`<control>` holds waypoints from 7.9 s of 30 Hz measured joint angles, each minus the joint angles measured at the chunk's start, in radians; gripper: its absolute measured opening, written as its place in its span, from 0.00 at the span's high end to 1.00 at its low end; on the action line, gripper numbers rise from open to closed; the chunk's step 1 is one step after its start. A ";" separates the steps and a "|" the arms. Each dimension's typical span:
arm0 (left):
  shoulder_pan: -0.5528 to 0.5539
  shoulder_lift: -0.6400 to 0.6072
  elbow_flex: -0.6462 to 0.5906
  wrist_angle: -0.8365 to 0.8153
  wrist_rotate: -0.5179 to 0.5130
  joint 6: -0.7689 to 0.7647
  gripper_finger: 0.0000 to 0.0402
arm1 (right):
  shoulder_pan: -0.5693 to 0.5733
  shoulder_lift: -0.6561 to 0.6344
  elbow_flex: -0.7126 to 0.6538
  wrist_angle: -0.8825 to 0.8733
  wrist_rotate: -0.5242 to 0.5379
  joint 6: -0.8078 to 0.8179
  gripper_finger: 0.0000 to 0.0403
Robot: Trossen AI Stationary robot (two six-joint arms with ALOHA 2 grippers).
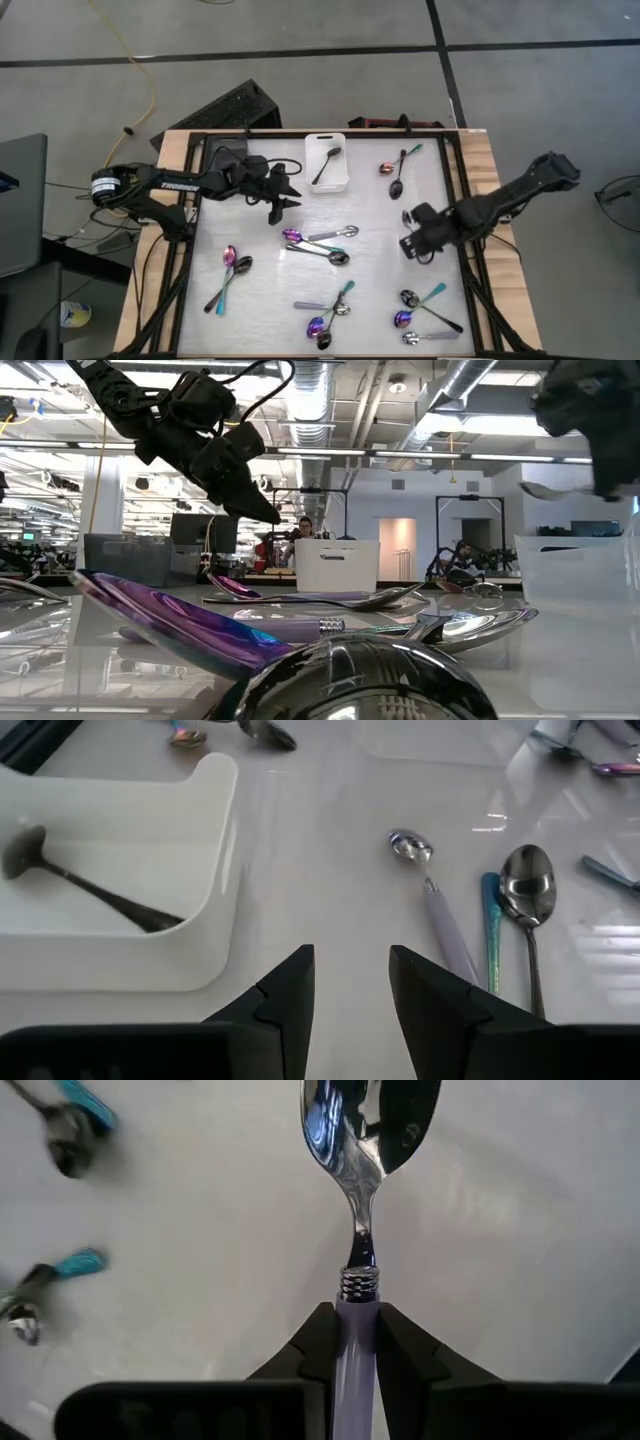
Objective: Sort silverware by color (type)
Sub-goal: Put the violet spoon into the transparent bin, then put the blue spoon into the black bin
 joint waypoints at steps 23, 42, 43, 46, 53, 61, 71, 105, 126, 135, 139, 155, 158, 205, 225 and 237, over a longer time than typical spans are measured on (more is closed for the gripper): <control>0.000 0.000 0.000 0.004 0.024 -0.032 0.71 | -0.032 0.141 0.000 -0.029 -0.121 -0.094 0.51; -0.001 0.000 0.000 0.060 0.051 -0.061 0.71 | 0.273 0.184 0.134 0.278 -0.044 -0.124 0.57; -0.001 0.000 0.000 0.066 0.050 -0.061 0.71 | 0.292 0.204 0.134 0.298 -0.044 -0.149 0.57; -0.001 0.000 0.000 0.097 0.051 -0.062 0.71 | 0.337 0.268 0.133 0.322 -0.065 -0.246 0.58; -0.001 0.000 0.000 0.123 0.053 -0.130 0.71 | 0.382 0.403 0.133 0.386 -0.195 -0.476 0.58; -0.029 0.000 0.000 0.140 0.051 -0.179 0.71 | 0.408 0.501 0.133 0.469 -0.408 -0.480 0.58; -0.070 0.000 0.001 0.157 0.044 -0.207 0.71 | 0.468 0.501 0.133 0.482 -0.430 -0.303 0.58; -0.372 -0.248 0.034 -0.778 -0.029 -0.805 0.71 | 0.375 0.501 0.133 0.564 -0.199 -0.689 0.64; -0.933 -0.276 0.036 -0.876 -0.332 -1.366 0.71 | 0.270 0.501 0.133 0.564 -0.201 -1.024 0.64; -1.018 -0.276 0.035 -0.877 -0.422 -1.349 0.71 | 0.233 0.501 0.133 0.565 -0.208 -0.866 0.64; -1.048 -0.276 0.035 -0.882 -0.463 -1.339 0.71 | 0.215 0.501 0.133 0.565 -0.208 -0.863 0.64; -1.081 -0.165 0.034 -0.846 -0.434 -1.353 0.71 | 0.213 0.263 0.132 0.410 -0.019 -1.045 0.68; -1.062 -0.165 0.034 -0.842 -0.402 -1.364 0.71 | 0.201 0.149 0.132 0.340 0.111 -1.108 0.71; -0.868 -0.166 0.096 -0.807 -0.619 -1.018 0.71 | -1.269 0.378 0.172 0.317 -0.220 -2.089 0.68; -0.868 -0.166 0.096 -0.805 -0.696 -0.985 0.71 | -1.223 0.590 0.211 0.314 0.033 -2.350 0.61; -0.868 -0.166 0.096 -0.804 -0.757 -0.939 0.71 | -1.216 0.693 0.213 0.344 0.042 -2.375 0.67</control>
